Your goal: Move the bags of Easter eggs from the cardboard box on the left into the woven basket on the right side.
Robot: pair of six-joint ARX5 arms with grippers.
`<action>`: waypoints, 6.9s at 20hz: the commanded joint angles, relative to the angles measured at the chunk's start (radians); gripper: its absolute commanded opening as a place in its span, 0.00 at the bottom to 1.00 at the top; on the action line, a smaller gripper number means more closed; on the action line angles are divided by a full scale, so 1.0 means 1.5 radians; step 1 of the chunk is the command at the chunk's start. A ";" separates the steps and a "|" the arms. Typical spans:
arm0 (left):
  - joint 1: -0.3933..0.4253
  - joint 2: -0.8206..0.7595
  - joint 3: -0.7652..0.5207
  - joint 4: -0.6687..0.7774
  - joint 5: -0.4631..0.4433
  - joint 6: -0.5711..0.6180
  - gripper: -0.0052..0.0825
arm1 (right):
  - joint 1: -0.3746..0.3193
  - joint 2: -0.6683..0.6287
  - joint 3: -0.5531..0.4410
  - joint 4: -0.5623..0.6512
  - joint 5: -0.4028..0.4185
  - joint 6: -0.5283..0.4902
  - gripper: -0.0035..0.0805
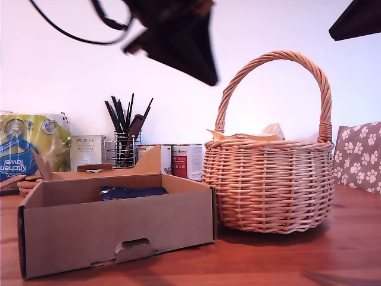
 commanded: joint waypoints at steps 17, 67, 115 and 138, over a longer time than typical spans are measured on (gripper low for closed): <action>0.159 -0.155 -0.256 0.131 0.065 -0.229 0.89 | 0.003 0.000 0.005 0.003 -0.001 -0.002 0.03; 0.205 0.232 -0.114 0.208 0.263 -0.365 0.69 | 0.003 -0.002 0.011 0.006 -0.007 0.001 0.03; 0.049 0.219 -0.008 0.507 0.161 -0.465 0.03 | 0.003 -0.002 0.061 -0.123 0.006 -0.036 0.03; 0.022 0.244 0.139 0.199 0.179 -0.132 0.37 | 0.003 -0.002 0.060 -0.128 0.006 -0.041 0.03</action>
